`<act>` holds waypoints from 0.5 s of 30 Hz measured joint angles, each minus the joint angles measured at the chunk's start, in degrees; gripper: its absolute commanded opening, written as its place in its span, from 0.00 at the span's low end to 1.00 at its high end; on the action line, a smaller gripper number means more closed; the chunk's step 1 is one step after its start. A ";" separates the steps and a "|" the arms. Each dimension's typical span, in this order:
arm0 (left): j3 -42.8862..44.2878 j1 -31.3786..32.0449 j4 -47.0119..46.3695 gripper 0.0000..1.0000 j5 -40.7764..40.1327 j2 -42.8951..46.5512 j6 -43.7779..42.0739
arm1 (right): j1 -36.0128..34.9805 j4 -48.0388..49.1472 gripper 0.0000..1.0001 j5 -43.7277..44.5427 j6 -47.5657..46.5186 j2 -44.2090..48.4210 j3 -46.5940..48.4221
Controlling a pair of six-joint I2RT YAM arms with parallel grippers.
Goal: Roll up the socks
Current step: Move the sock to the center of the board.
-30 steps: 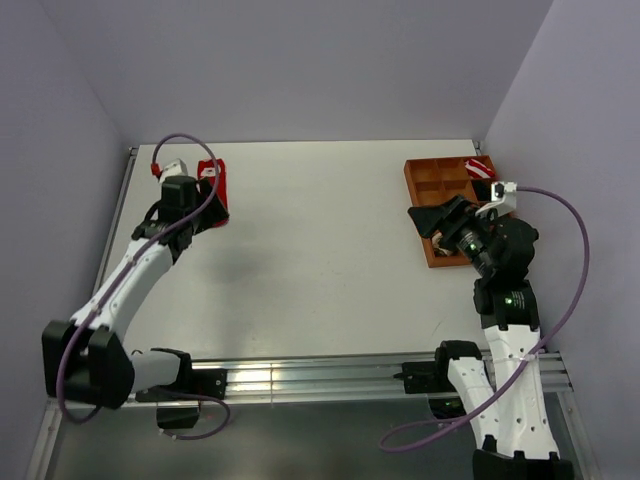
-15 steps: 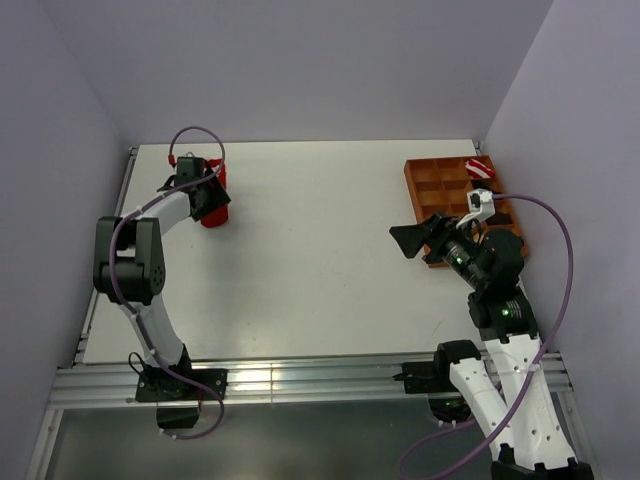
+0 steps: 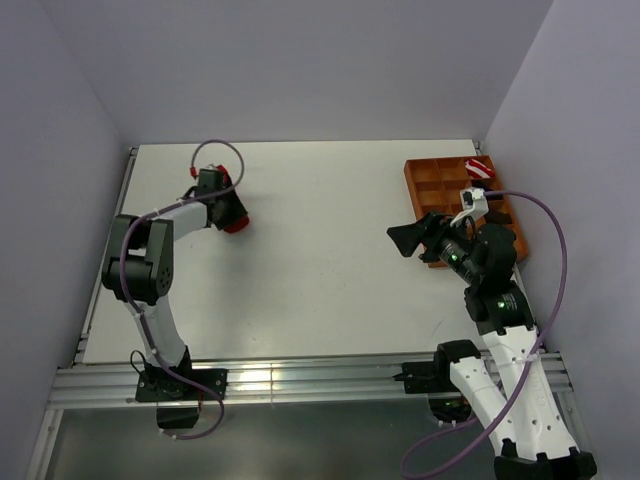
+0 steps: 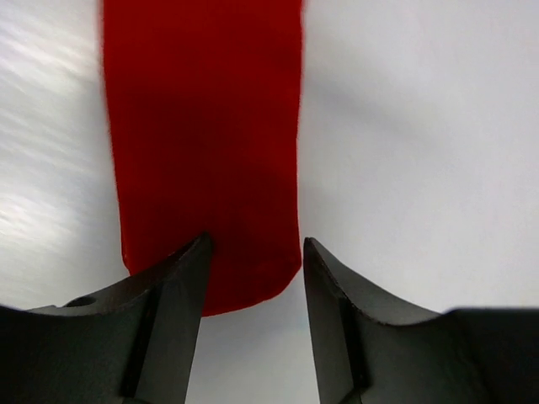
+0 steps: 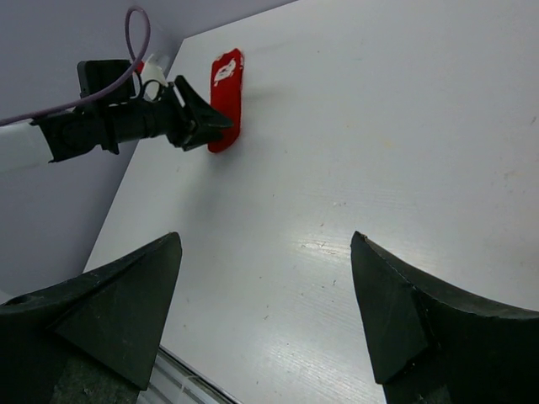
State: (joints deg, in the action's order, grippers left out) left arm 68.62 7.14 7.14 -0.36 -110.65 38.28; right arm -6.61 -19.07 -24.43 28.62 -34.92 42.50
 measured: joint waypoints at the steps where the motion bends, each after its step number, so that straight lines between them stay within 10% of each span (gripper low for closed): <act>1: -1.27 1.84 -0.46 0.53 -0.42 0.87 0.46 | 0.00 0.02 0.88 0.00 0.00 -0.11 -0.13; 9: -22.69 24.00 -0.39 0.54 -1.27 18.69 8.85 | 0.00 -0.04 0.87 -0.24 0.02 -0.70 -0.94; 15: -34.42 23.87 12.15 0.69 -8.24 37.46 16.11 | 0.00 0.26 0.87 -0.81 0.09 -1.18 -1.84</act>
State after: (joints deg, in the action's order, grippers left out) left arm 34.20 31.00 19.29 -8.60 -73.19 54.39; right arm -6.61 -18.81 -25.23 28.71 -36.10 40.66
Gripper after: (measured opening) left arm 0.645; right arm 0.871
